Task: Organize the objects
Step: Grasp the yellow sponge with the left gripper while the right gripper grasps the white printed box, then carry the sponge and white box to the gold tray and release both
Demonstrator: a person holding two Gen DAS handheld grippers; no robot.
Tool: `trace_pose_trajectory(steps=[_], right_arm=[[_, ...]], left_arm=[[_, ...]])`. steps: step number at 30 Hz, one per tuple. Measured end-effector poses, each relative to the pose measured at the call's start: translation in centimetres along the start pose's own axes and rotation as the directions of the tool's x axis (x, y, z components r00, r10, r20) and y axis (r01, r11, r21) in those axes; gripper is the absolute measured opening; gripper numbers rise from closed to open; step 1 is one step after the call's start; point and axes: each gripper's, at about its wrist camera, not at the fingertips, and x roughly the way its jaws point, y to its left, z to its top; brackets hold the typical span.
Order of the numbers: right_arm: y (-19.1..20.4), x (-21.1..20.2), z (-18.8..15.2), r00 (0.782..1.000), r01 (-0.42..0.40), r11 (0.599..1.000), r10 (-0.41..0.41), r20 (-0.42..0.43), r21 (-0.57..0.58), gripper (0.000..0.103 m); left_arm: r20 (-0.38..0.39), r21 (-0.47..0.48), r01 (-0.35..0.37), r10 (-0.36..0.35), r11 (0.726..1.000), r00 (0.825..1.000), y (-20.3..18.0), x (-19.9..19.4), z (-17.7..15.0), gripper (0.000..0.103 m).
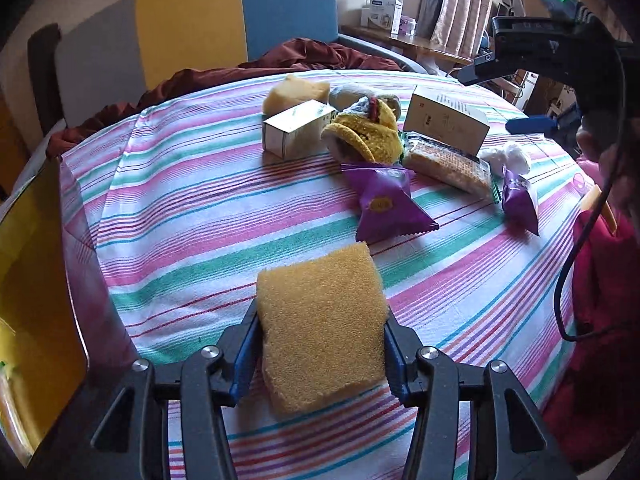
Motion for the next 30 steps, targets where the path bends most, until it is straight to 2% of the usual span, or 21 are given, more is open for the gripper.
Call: trace_pose_trajectory(steps=[4,8,12,14,17,18,19,21,22,27,30], right_arm=[[1.6,0.4,2.2,0.993,0.12,0.967,-0.118,0.022,-0.223,0.084],[3.5,3.0,3.5,0.971,0.205,0.853,-0.239,-0.01,-0.48,0.087],[3.9,5.9,4.0,0.94,0.251,0.765,-0.339,-0.039,-0.593,0.087],[3.6,7.2,4.2,0.923,0.273,0.741,-0.381,-0.049,-0.613,0.087],[2.5,8.9,4.5,0.906,0.292,0.744,-0.417,-0.075,-0.601,0.086],[2.1,9.1,4.5,0.906,0.293,0.757,-0.415,-0.084,-0.584,0.079],[1.6,9.4,4.4,0.91,0.28,0.781,-0.401,-0.104,-0.558,0.067],[1.0,9.1,4.2,0.925,0.26,0.812,-0.364,-0.105,-0.522,0.052],[0.7,8.9,4.0,0.93,0.262,0.825,-0.354,-0.097,-0.501,0.049],[-0.5,7.2,4.2,0.932,0.317,0.857,-0.361,-0.035,-0.406,0.049],[-0.5,4.6,4.7,0.944,0.317,0.882,-0.331,0.022,-0.348,0.049]], left_arm=[[0.004,0.013,-0.005,0.005,1.0,1.0,-0.1,0.2,0.0,0.054],[0.002,0.005,0.004,-0.004,1.0,1.0,0.1,0.3,0.1,0.056],[0.011,0.008,0.007,-0.007,1.0,1.0,0.2,0.3,0.0,0.056],[0.01,0.006,0.011,-0.011,1.0,1.0,0.2,0.3,0.0,0.056],[0.012,0.009,0.015,-0.016,1.0,1.0,0.3,0.3,-0.1,0.056],[0.012,0.01,0.015,-0.016,1.0,1.0,0.2,0.3,-0.1,0.056],[0.014,0.012,0.014,-0.014,1.0,1.0,0.2,0.3,-0.1,0.056],[0.02,0.014,0.013,-0.013,1.0,1.0,0.2,0.2,-0.2,0.056],[0.023,0.018,0.011,-0.011,1.0,1.0,0.1,0.2,-0.2,0.056],[0.016,-0.007,0.032,-0.032,0.999,0.999,0.6,-0.4,-0.2,0.053],[0.022,-0.027,0.069,-0.068,0.997,0.997,1.5,-1.6,-0.3,0.053]])
